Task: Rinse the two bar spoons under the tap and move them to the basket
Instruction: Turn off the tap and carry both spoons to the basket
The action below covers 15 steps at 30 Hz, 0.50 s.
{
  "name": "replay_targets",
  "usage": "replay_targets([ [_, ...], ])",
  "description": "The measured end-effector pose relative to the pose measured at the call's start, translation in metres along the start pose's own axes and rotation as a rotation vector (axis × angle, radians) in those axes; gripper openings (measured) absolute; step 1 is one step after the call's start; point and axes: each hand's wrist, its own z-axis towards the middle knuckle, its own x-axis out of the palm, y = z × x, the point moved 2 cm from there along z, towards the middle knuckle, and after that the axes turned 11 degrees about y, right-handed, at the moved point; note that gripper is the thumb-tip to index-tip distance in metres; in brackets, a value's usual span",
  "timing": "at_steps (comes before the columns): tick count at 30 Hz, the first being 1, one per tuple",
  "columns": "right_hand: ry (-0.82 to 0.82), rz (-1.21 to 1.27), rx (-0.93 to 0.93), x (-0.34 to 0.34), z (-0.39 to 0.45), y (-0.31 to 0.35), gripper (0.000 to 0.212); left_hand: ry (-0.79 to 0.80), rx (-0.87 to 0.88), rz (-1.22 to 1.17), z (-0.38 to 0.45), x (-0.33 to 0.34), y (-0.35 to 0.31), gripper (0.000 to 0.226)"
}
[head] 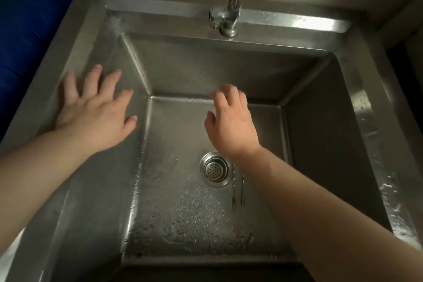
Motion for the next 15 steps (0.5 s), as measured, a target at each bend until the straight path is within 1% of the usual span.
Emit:
replay_targets([
  [2,-0.004,0.032,0.05,0.014,-0.021,-0.023,0.033,-0.168,0.03,-0.08,-0.007,0.0,-0.027,0.053],
  [3,0.02,0.06,0.098,0.023,-0.031,-0.035,0.033,-0.224,0.056,-0.172,-0.011,0.003,-0.047,0.05],
  [4,0.063,0.095,0.159,0.031,-0.04,-0.049,0.033,-0.228,0.081,-0.288,-0.013,0.01,-0.07,0.046],
  [5,0.12,0.135,0.233,0.04,-0.046,-0.062,0.034,-0.17,0.1,-0.434,-0.013,0.016,-0.092,0.04],
  [6,0.189,0.173,0.326,0.048,-0.052,-0.076,0.036,-0.062,0.099,-0.601,-0.011,0.026,-0.116,0.034],
  [8,0.344,0.255,0.53,0.064,-0.062,-0.105,0.036,0.197,0.019,-0.878,-0.01,0.049,-0.16,0.03],
  [9,0.407,0.306,0.617,0.072,-0.066,-0.118,0.034,0.311,-0.033,-0.963,-0.009,0.063,-0.18,0.03],
  [11,0.481,0.383,0.749,0.085,-0.076,-0.137,0.027,0.456,-0.096,-1.054,-0.011,0.09,-0.215,0.028],
  [13,0.487,0.425,0.82,0.097,-0.083,-0.149,0.024,0.521,-0.118,-1.076,-0.015,0.109,-0.24,0.025],
  [15,0.477,0.425,0.833,0.109,-0.087,-0.156,0.019,0.558,-0.112,-1.058,-0.017,0.121,-0.259,0.022],
])
